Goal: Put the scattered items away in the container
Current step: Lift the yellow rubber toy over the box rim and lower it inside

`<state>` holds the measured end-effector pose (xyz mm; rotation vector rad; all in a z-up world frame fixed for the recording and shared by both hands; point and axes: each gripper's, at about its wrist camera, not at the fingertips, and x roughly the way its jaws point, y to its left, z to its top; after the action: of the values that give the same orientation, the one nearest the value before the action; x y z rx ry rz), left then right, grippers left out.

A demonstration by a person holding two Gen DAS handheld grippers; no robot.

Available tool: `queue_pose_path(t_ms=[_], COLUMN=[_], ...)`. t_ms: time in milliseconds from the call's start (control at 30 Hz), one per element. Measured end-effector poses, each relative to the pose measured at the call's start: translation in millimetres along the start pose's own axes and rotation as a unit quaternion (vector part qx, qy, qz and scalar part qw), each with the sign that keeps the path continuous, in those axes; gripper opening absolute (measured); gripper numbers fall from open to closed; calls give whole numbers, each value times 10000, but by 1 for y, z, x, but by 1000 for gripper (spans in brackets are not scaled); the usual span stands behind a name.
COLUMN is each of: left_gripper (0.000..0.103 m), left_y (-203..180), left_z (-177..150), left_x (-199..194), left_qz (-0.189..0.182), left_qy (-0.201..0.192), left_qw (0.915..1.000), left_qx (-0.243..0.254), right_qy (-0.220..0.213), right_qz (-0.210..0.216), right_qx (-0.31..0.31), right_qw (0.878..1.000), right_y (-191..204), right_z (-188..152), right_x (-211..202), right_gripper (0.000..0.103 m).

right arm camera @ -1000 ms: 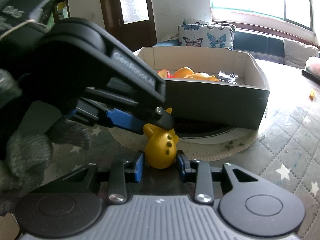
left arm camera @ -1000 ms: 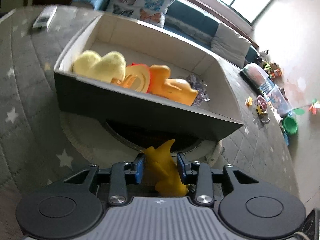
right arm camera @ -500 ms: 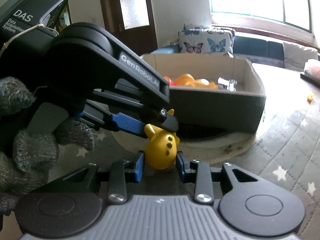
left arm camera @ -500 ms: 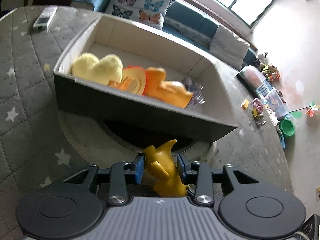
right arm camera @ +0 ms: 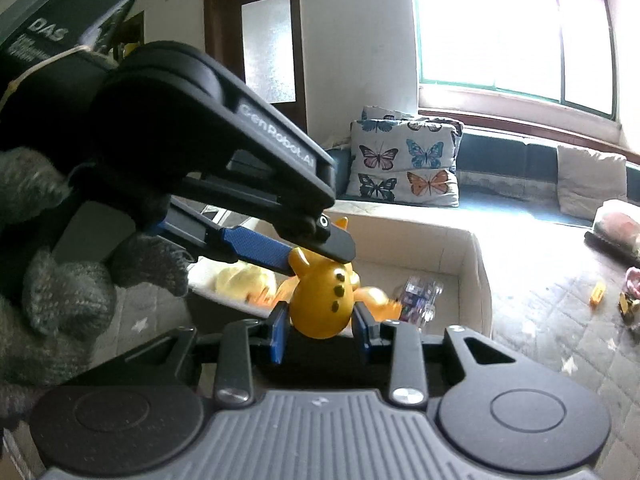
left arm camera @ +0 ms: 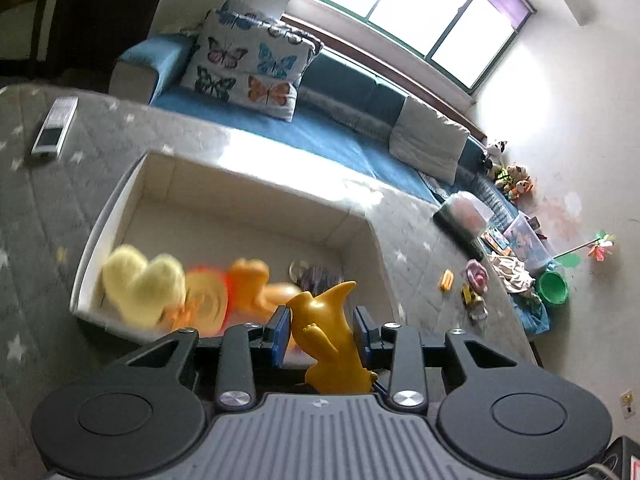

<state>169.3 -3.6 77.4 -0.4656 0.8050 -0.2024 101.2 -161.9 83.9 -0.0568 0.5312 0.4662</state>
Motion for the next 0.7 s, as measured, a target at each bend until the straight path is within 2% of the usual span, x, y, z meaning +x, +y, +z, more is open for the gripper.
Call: queue_pose_path(t_ms=[267, 533, 600, 700], left_gripper=[37, 36, 32, 32], left_y=[10, 35, 40, 46], left_z=[24, 22, 20, 18], left_x=[29, 47, 51, 53], left_qz=[96, 238, 247, 197], left_qy=[-7, 171, 225, 216], left_qw=[9998, 9990, 9988, 9986], left_qx=[-153, -338, -367, -444], right_qy=[237, 545, 596, 603], right_qz=[173, 461, 468, 395], right_qx=[81, 316, 328, 343], right_qw=[9995, 9969, 9966, 9968], right_y=[-19, -27, -27, -27], right_z=[16, 7, 5, 3], right_x=[45, 79, 83, 84], right_gripper=[33, 34, 34, 34])
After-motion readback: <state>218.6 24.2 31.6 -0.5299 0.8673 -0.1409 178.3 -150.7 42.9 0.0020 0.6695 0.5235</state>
